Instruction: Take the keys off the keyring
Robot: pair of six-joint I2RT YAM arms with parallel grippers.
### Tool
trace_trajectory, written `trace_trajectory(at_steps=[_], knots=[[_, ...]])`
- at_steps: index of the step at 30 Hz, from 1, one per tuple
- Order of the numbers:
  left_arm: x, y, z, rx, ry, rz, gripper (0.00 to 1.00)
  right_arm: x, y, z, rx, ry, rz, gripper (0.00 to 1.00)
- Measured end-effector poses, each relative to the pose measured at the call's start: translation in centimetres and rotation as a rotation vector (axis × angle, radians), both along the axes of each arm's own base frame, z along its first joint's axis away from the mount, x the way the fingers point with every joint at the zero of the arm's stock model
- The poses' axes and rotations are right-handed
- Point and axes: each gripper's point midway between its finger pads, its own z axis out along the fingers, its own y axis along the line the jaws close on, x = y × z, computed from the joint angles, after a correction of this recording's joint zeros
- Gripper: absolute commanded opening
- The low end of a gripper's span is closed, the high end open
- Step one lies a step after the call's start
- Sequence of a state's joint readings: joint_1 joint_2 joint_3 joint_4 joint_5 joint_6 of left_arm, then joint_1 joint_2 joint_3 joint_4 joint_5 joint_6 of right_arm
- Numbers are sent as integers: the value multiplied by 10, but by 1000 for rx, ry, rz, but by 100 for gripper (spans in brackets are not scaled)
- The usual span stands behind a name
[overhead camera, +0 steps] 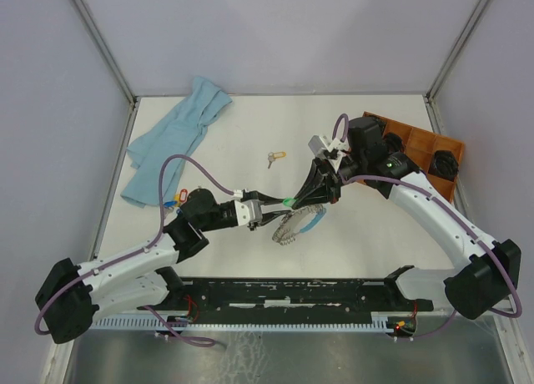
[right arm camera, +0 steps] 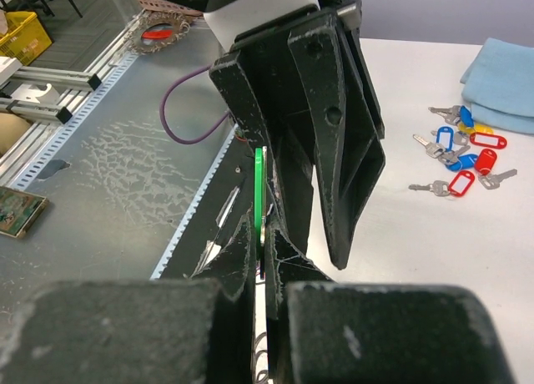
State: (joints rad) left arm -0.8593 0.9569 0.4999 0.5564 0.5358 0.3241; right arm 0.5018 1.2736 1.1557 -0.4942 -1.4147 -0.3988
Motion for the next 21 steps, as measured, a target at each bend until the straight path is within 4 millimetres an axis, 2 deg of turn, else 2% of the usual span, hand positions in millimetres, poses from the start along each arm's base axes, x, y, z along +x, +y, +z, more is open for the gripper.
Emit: trace_trajectory(at_steps=[7, 21], knots=[[-5, -6, -13, 31, 21, -49, 35, 0, 0, 0, 0, -1, 1, 1], [-7, -11, -3, 6, -6, -81, 35, -1, 0, 0, 4, -1, 7, 1]])
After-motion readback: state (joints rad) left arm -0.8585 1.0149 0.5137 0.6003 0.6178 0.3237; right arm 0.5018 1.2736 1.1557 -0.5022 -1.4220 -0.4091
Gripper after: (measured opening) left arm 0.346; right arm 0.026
